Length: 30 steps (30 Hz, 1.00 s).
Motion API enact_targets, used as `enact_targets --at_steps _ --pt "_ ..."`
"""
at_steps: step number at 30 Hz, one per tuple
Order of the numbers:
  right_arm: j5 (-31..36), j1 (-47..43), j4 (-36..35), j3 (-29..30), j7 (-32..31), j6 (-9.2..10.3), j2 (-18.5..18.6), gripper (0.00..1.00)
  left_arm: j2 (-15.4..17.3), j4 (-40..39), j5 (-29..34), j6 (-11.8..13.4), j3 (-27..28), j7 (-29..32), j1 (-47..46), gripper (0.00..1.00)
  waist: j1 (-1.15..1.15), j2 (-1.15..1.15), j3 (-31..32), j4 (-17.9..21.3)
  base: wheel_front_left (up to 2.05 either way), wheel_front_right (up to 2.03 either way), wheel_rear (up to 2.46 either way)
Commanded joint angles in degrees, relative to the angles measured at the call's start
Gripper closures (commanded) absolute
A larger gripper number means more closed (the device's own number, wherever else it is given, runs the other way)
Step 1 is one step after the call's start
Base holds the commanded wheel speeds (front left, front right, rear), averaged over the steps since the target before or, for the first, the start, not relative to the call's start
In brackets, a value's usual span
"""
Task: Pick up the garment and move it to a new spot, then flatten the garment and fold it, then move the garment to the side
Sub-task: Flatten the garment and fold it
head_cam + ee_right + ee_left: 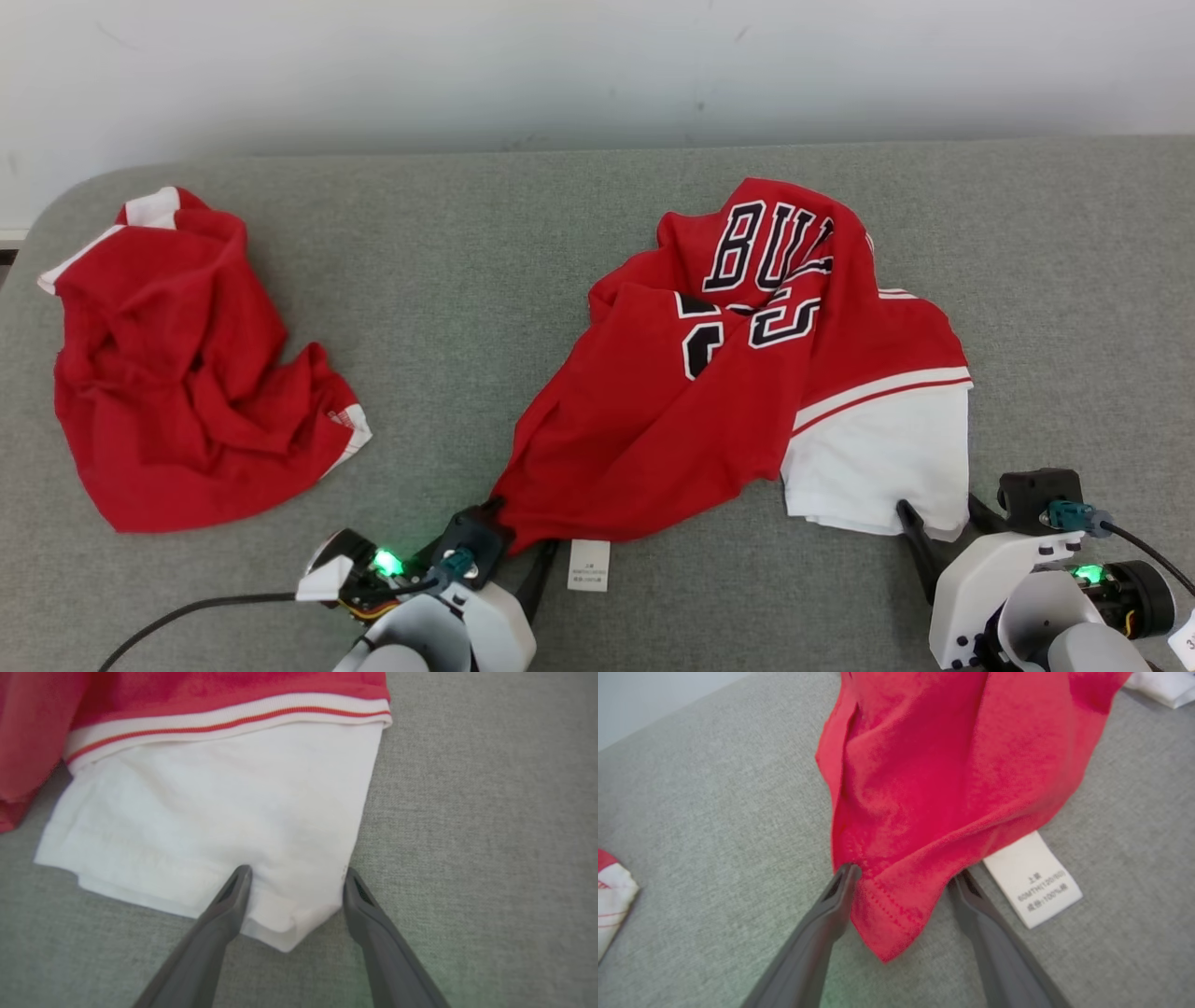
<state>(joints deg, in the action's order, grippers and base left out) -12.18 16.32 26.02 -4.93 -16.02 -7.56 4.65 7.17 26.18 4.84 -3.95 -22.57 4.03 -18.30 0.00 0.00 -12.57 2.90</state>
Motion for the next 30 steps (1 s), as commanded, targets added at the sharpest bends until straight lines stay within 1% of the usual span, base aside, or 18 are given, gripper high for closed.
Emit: enact_targets --at_steps 1,6,7,8,9,10,11,12,16,21,25,30 --pt "-0.3 -1.7 2.8 -0.4 -1.1 0.15 -0.5 0.0 1.4 2.4 -0.5 0.9 0.3 1.0 1.0 0.0 0.0 0.0 -0.1 -0.1 0.0 0.0 0.0" --pt "-2.2 -2.9 3.2 -2.9 -2.7 -0.04 -1.2 0.0 1.5 3.0 -0.6 1.0 0.0 0.9 0.7 0.0 0.0 0.0 -0.7 -0.3 0.0 0.0 0.0" --pt "-2.7 -2.9 3.3 -3.4 -3.1 -0.13 -1.4 0.0 1.4 3.1 -0.7 1.0 -0.1 1.0 0.6 0.07 0.0 0.0 -0.7 -0.3 0.0 0.0 0.0" --pt "-3.2 -2.8 3.3 -3.7 -3.3 -0.15 -1.6 0.17 1.4 3.3 -0.8 1.0 -0.3 1.0 0.6 0.19 0.0 0.0 -0.8 -0.3 0.0 0.0 0.0" --pt "-3.7 -2.6 3.2 -4.0 -3.1 -0.15 -1.7 0.62 1.3 3.4 -1.0 0.9 -0.4 1.2 0.6 0.44 0.0 0.0 -0.9 -0.3 0.0 0.0 0.0" --pt "-4.3 -2.1 3.0 -3.8 -2.4 -0.21 -1.9 1.0 1.3 3.6 -1.1 0.7 -0.5 1.2 0.6 0.6 0.0 0.0 -1.0 -0.4 0.0 0.0 0.0" --pt "-4.8 -1.7 2.9 -3.7 -1.9 -0.21 -2.0 1.0 1.2 3.8 -1.4 0.5 -0.6 1.3 0.5 0.85 0.0 0.0 -1.0 -0.4 0.0 0.0 0.0" --pt "-5.4 -1.4 2.8 -3.9 -1.5 -0.21 -2.1 1.0 1.1 4.1 -1.6 0.3 -0.7 1.4 0.5 1.0 0.0 0.0 -0.9 -0.4 0.0 0.0 0.0" --pt "-8.8 0.3 0.9 -1.8 1.4 -0.12 -1.6 1.0 0.8 4.1 -3.2 0.0 -0.4 0.2 0.7 1.0 0.0 0.0 0.2 -0.5 0.0 0.0 0.0" --pt "-15.7 0.9 -5.1 0.1 3.0 -0.04 -1.4 1.0 0.5 0.4 -7.0 -0.5 1.8 -0.3 1.3 1.0 0.0 0.0 2.9 -0.2 0.0 0.0 0.0" --pt "-21.7 -0.7 -13.2 2.6 2.0 0.01 -0.7 1.0 0.2 -6.8 -11.9 -1.2 4.1 1.7 2.7 1.0 0.0 0.0 5.7 -0.1 0.0 0.0 0.0" --pt "-26.5 -3.1 -25.5 7.2 -1.1 0.01 0.4 1.0 0.5 -20.4 -19.1 -2.3 6.0 7.6 5.7 1.0 0.0 0.0 9.2 0.2 0.0 0.0 0.0"
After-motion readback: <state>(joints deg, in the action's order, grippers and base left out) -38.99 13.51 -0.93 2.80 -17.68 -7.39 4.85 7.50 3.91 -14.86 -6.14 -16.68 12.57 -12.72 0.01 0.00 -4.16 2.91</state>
